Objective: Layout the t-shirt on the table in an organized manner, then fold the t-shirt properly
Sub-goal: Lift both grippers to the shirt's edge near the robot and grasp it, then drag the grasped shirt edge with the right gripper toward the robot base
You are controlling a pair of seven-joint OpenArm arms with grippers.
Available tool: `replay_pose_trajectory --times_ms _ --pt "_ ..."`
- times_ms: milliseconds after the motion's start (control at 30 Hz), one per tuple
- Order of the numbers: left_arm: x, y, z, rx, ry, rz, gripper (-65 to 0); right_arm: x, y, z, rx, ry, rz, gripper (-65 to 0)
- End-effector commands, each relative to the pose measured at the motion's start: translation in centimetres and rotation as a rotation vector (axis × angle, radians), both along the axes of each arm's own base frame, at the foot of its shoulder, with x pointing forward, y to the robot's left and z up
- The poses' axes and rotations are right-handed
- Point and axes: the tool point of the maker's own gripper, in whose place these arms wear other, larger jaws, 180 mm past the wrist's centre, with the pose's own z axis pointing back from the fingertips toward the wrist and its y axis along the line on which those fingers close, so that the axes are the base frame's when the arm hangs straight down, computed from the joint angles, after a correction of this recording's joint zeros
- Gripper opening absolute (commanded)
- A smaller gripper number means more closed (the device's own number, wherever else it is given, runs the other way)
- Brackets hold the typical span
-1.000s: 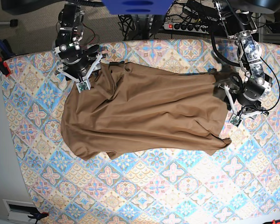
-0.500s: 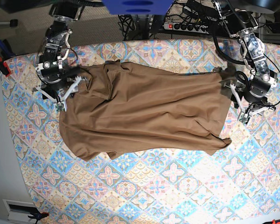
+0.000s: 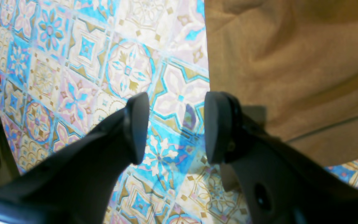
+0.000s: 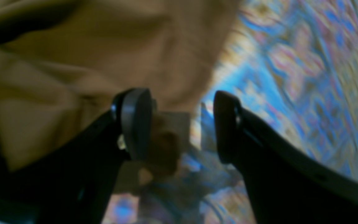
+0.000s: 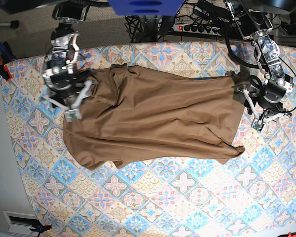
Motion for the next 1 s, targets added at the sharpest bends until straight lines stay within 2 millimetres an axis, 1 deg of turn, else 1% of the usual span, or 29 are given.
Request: replay_pose_trajectory --times_ms 0,67,133,167,233,367,467,567,633,733,800,967 --pt "0.7 0.3 1.3 0.015 -0.043 -0.004 -36.7 1.0 1.7 1.0 0.024 -0.047 0.048 -33.9" --pt "0.7 0.3 1.3 0.015 -0.043 -0.004 -36.7 1.0 3.7 0.9 0.039 -0.044 0.102 -33.9" --pt "0.7 0.2 1.3 0.014 -0.042 -0.004 -36.7 1.0 5.6 0.8 0.075 -0.044 0.121 -33.9" --pt "0.7 0.2 1.3 0.014 -0.042 -0.004 -36.7 1.0 6.1 0.9 0.091 -0.047 0.119 -33.9" --pt "0.7 0.0 1.2 0.008 -0.042 -0.006 -36.7 1.0 6.7 0.9 0.106 -0.046 0.12 -33.9" --pt "0.6 -0.6 0.7 -0.012 -0.039 0.001 -36.7 0.6 6.9 0.6 0.097 -0.016 0.125 -33.9" --pt "0.6 -0.7 0.7 -0.015 -0.039 0.001 -36.7 0.0 9.0 0.3 0.097 0.019 0.183 -33.9" --pt "0.6 -0.7 0.7 -0.015 -0.039 0.001 -36.7 0.0 10.3 0.4 0.11 0.014 0.212 -33.9" --pt "0.6 -0.7 0.7 -0.015 -0.039 0.001 -36.7 -0.4 10.4 0.1 0.116 0.024 0.213 -33.9" --pt "0.6 -0.6 0.7 -0.015 -0.037 0.001 -36.7 -2.6 10.6 -1.3 0.13 0.072 0.213 -33.9" --pt "0.6 -0.7 0.6 -0.017 -0.039 0.001 -36.7 -3.7 10.8 -1.9 0.142 0.086 0.216 -33.9" --pt "0.6 -0.7 0.6 -0.016 -0.037 0.001 -36.7 -3.9 10.6 -2.0 0.143 0.085 0.211 -33.9"
